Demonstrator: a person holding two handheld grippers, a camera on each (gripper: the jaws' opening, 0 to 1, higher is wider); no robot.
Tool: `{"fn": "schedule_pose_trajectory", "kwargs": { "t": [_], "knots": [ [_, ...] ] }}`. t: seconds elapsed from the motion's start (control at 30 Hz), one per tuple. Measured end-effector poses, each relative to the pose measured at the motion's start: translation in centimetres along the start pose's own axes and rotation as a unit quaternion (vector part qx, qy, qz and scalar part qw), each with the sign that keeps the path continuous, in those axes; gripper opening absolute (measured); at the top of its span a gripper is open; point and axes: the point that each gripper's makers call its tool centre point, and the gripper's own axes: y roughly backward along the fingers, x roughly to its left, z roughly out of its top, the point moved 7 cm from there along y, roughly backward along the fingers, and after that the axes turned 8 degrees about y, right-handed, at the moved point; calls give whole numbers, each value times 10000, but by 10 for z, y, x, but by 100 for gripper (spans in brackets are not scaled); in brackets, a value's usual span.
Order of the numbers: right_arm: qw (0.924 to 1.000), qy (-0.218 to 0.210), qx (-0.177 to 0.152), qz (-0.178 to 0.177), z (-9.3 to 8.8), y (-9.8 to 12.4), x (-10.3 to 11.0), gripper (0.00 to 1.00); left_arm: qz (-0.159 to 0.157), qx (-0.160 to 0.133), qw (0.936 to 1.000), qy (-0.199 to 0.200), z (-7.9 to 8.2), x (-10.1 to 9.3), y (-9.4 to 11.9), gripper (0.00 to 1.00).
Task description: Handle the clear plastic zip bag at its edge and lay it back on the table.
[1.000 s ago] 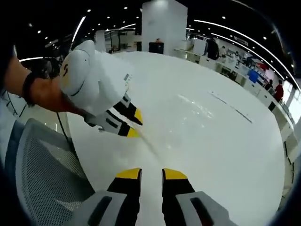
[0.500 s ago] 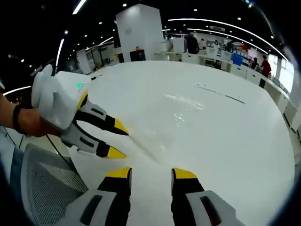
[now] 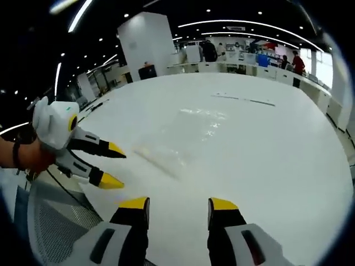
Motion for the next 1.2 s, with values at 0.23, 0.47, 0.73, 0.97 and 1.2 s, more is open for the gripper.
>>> {"fn": "schedule_pose_trajectory", "kwargs": {
  "t": [0.23,0.47,0.73,0.97,1.2],
  "knots": [
    [9998,-160,-101,-108,-4,4,-8,45,77,-202,9995,232,-3,10,7,49],
    [9992,-255,-211,-240,-12,15,-6,49,366,-368,9977,438,-16,19,13,58],
    [9965,-438,-576,-425,-16,30,-9,52,320,-465,9966,601,-18,14,25,60],
    [9938,-542,-798,-560,-22,42,-16,54,120,-790,9950,599,-13,1,29,62],
    [9898,-654,-1081,-657,-21,48,-21,61,57,-898,9936,688,-13,-1,27,64]
  ]
}}
